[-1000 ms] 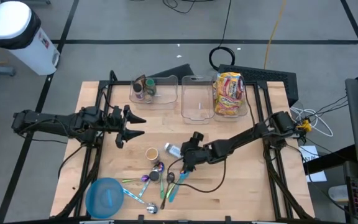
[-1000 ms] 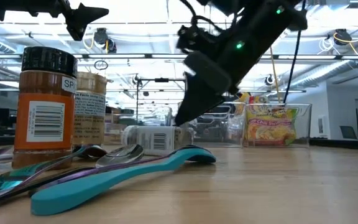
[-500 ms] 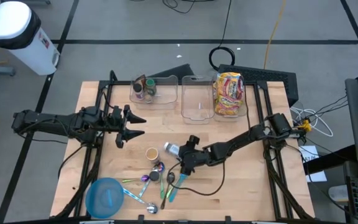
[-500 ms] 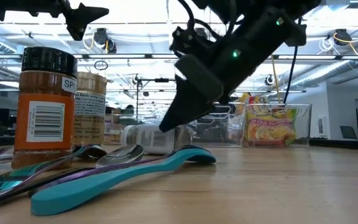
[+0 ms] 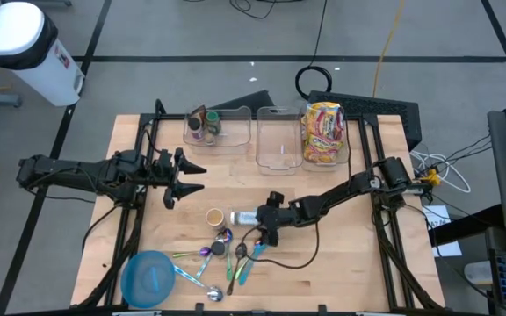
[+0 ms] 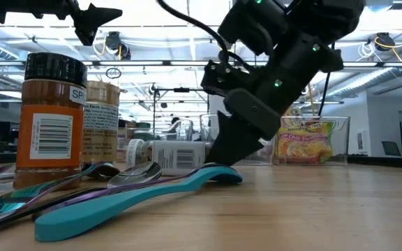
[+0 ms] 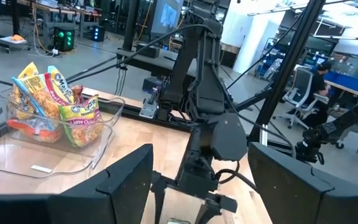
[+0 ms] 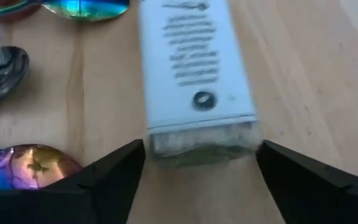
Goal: Pick & Place Food Item
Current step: Put the white seasoning bottle into the left transparent bin
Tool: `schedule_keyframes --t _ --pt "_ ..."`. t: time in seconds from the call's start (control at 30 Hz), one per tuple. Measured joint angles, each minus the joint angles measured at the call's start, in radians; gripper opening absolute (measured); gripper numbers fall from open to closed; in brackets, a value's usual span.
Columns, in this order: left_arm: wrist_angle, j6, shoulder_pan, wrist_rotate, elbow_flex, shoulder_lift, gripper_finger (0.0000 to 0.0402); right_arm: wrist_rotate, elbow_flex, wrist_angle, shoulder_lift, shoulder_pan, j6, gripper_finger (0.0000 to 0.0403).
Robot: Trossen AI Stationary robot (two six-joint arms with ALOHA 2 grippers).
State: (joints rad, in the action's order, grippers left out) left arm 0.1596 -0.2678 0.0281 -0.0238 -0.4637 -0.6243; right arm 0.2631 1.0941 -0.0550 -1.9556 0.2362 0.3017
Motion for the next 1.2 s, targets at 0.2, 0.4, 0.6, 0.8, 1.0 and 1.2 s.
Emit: schedule_keyframes --t 0.2,0.4,0.6,0.8,1.0,1.2 --pt "-0.001 -0.001 0.000 0.000 0.000 0.000 0.0271 0.016 0.000 -0.046 -0.002 0.000 -0.047 0.0333" --pt "-0.001 -0.002 0.000 0.000 0.000 0.000 0.0271 0.020 0.000 -0.054 0.002 0.000 -0.149 0.0326" --pt "0.000 -0.003 0.000 0.000 0.000 -0.004 0.0271 0.022 0.000 -0.138 0.003 0.000 -0.251 0.0327" --pt "0.003 -0.003 0.000 0.000 0.000 -0.014 0.0271 0.022 0.000 -0.199 0.004 0.000 -0.330 0.0323" --pt "0.000 -0.002 0.000 0.000 0.000 -0.021 0.0271 -0.010 0.000 -0.203 0.004 -0.004 -0.342 0.0323" --pt "0.003 -0.002 0.000 0.000 0.000 -0.024 0.0271 -0.085 0.001 -0.192 -0.006 -0.019 -0.275 0.0318"
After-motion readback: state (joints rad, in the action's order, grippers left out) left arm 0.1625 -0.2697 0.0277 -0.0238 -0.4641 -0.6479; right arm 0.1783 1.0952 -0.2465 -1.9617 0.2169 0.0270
